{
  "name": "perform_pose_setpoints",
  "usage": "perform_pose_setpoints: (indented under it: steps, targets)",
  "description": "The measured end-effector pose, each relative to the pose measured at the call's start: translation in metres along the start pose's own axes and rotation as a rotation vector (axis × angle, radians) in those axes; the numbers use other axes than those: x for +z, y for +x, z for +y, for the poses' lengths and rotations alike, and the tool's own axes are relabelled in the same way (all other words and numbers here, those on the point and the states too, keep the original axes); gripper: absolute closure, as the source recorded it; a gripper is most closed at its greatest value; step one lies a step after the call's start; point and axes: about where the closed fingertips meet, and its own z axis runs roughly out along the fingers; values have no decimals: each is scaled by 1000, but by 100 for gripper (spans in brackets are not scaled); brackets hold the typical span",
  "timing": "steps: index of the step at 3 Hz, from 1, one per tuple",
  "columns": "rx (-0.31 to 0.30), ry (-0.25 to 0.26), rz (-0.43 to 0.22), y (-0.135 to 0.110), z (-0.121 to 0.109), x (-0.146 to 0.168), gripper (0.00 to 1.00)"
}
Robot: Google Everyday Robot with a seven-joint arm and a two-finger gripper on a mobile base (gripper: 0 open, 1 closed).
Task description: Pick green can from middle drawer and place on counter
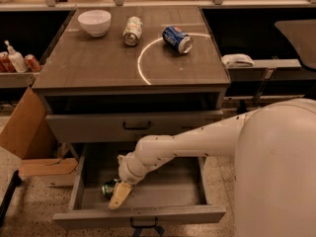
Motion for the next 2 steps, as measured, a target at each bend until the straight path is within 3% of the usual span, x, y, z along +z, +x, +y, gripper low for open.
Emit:
perform_pose_setpoints:
  steps: [2]
  targets:
    - [-69,35,-84,5,-30,34,0]
